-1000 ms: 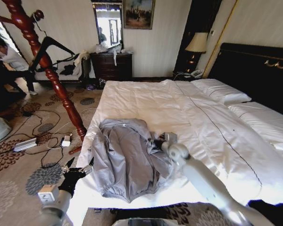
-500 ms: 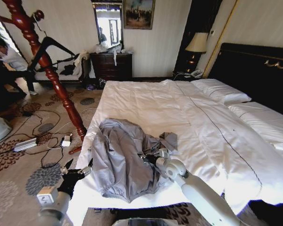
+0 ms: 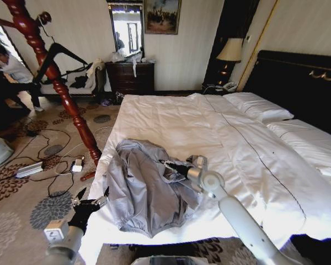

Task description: Pick up the clothes from the bed and hang them on the clothes hanger.

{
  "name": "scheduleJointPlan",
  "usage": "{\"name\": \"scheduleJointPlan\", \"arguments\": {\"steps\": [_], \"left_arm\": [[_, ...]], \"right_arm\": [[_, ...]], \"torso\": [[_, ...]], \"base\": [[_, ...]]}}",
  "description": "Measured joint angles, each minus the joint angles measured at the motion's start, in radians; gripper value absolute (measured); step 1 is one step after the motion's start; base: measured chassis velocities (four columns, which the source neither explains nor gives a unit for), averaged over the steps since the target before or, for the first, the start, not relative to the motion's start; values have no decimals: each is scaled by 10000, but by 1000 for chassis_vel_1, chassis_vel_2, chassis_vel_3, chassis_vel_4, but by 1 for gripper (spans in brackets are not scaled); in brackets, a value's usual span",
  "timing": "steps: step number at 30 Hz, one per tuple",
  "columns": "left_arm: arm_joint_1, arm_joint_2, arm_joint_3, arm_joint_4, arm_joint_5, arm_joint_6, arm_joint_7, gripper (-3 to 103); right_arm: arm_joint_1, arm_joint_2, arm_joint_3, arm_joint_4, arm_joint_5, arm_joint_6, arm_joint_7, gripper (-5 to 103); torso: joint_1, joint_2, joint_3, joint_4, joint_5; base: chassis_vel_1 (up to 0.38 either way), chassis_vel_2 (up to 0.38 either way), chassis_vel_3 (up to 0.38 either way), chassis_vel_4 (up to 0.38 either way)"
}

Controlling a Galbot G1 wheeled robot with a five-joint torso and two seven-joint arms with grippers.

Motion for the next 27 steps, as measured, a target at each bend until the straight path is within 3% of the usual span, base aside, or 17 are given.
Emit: {"name": "scheduleJointPlan", "arguments": {"steps": [2,5,10,17,27], "left_arm": [[49,-2,-24,0,3,-3,0,100],[60,3,-33,0,4,-7,0,100],[-22,34,25,0,-4,-15,1,100],[-176,132,197,41,-6,-19,2,100],[-23,120,63,14,-11,-30,2,100]], "right_arm": [[541,450,-239,-835,-225,-39,18,98],[721,566,-361,-1254,-387,-65,36,100],[349,176,-195,-1630,-1008,-86,-74,100],[-108,-179,-62,-1579,-1069,-243,-119,100],[-47,568,-178,-2295,-1136,-409,-157,100]], "torso": [[0,0,0,5,-1],[1,0,0,4,0],[1,0,0,-6,0],[0,0,-1,-4,-1],[0,0,-1,0,0]], "base": [[0,0,0,0],[0,0,0,0],[0,0,0,0],[0,0,0,0],[0,0,0,0]]}}
